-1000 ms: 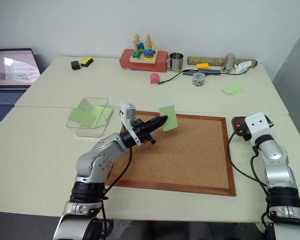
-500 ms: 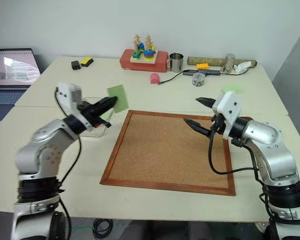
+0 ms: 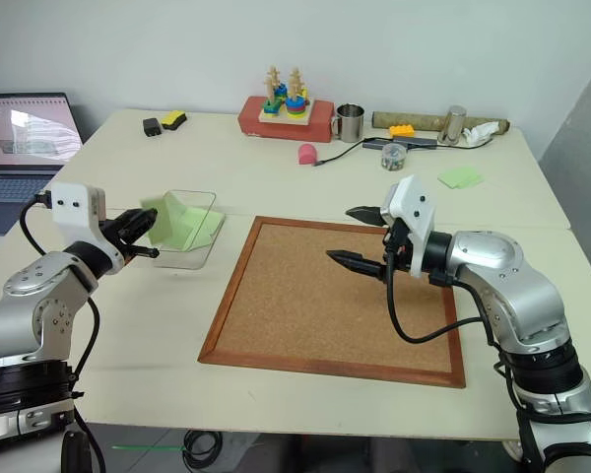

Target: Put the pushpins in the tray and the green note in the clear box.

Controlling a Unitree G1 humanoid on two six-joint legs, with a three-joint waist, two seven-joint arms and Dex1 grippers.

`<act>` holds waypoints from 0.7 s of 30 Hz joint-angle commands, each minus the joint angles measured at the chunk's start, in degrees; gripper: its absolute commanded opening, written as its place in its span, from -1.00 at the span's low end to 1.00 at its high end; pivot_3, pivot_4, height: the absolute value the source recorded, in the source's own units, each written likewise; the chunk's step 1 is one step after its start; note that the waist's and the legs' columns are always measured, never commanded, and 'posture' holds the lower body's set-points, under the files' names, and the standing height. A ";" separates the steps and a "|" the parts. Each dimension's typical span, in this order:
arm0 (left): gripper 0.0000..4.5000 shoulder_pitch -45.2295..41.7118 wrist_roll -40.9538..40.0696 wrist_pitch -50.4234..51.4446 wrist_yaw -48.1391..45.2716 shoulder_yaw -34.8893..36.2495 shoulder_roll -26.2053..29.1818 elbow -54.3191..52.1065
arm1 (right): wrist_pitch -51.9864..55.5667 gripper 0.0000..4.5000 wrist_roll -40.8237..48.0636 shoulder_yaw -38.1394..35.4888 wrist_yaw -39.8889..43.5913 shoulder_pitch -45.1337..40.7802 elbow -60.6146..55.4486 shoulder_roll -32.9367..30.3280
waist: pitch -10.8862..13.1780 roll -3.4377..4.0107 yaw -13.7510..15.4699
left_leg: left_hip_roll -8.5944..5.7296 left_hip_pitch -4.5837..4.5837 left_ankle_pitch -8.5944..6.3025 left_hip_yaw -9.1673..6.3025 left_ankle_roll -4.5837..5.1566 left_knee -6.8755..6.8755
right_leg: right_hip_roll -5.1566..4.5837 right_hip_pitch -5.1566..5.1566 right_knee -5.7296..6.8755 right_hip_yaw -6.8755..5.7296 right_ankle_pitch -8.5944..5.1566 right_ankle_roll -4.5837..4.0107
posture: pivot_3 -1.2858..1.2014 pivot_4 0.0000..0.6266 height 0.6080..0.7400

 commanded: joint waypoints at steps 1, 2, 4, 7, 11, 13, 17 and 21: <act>-0.20 -1.26 0.73 -1.37 0.46 0.55 0.37 -0.28 | -0.62 0.71 -0.01 -0.80 -0.14 -1.12 -1.02 0.38 | 0.00 0.00 0.00 | 0.00 0.00 0.00 0.00 0.00 0.00 | 0.00 0.00 -0.01 0.00 0.00 0.00 | 0.03 -0.52 1.00; -0.11 -1.36 0.72 -1.37 0.36 0.58 0.47 -0.17 | -0.66 0.71 -0.02 -0.97 -0.30 -1.16 -0.90 0.50 | 0.00 -0.01 0.00 | 0.00 0.00 0.00 0.00 0.00 0.00 | -0.01 0.00 -0.01 0.00 0.00 0.00 | 0.03 -0.52 1.00; 0.10 -1.48 0.63 -1.38 0.10 0.68 0.63 -0.08 | -0.80 0.71 -0.10 -1.19 -0.42 -1.26 -0.64 0.66 | 0.00 -0.01 -0.01 | 0.00 0.00 0.00 0.00 0.00 0.00 | -0.01 0.00 0.00 0.00 0.00 0.00 | 0.03 -0.52 1.00; 0.32 -1.48 0.61 -1.32 -0.15 0.78 0.89 -0.47 | -1.04 0.71 -0.40 -1.23 -0.28 -1.32 -0.41 0.61 | 0.00 -0.01 -0.03 | 0.00 0.00 0.00 0.01 0.00 0.00 | -0.01 0.00 0.00 0.01 0.00 0.00 | 0.03 -0.52 1.00; 0.66 -0.91 0.80 -0.70 -2.04 0.28 2.81 -2.87 | -1.27 0.71 -0.91 -1.76 -0.07 -1.32 -0.11 -0.02 | 0.00 -0.01 -0.03 | 0.00 0.00 0.00 0.00 0.00 0.00 | -0.01 0.00 0.01 0.00 0.00 0.00 | 0.03 -0.52 1.00; 0.85 0.36 0.37 -0.01 -5.79 -0.44 5.55 -5.25 | -1.55 0.71 -1.19 -2.39 0.15 -1.09 -0.08 -0.81 | 0.00 -0.02 -0.08 | 0.00 0.00 0.00 0.00 0.00 0.00 | 0.00 0.00 0.01 0.00 0.00 0.00 | 0.03 -0.52 1.00; 0.85 7.44 -0.36 -2.93 -21.04 -1.72 16.34 -11.77 | -3.89 0.71 -2.07 -5.41 2.80 0.98 0.61 -5.74 | 0.01 -0.03 -0.23 | 0.01 -0.01 0.00 0.05 0.00 -0.07 | -0.03 -0.04 -0.02 0.05 0.00 -0.01 | 0.03 -0.52 1.00; 0.85 14.66 -0.98 -6.20 -31.33 0.61 23.46 -14.61 | -6.58 0.71 -3.70 -8.66 7.99 4.95 1.74 -13.96 | 0.02 0.00 -0.06 | 0.07 0.02 -0.02 0.14 0.01 -0.18 | -0.14 -0.04 -0.08 0.08 -0.08 -0.13 | 0.03 -0.52 1.00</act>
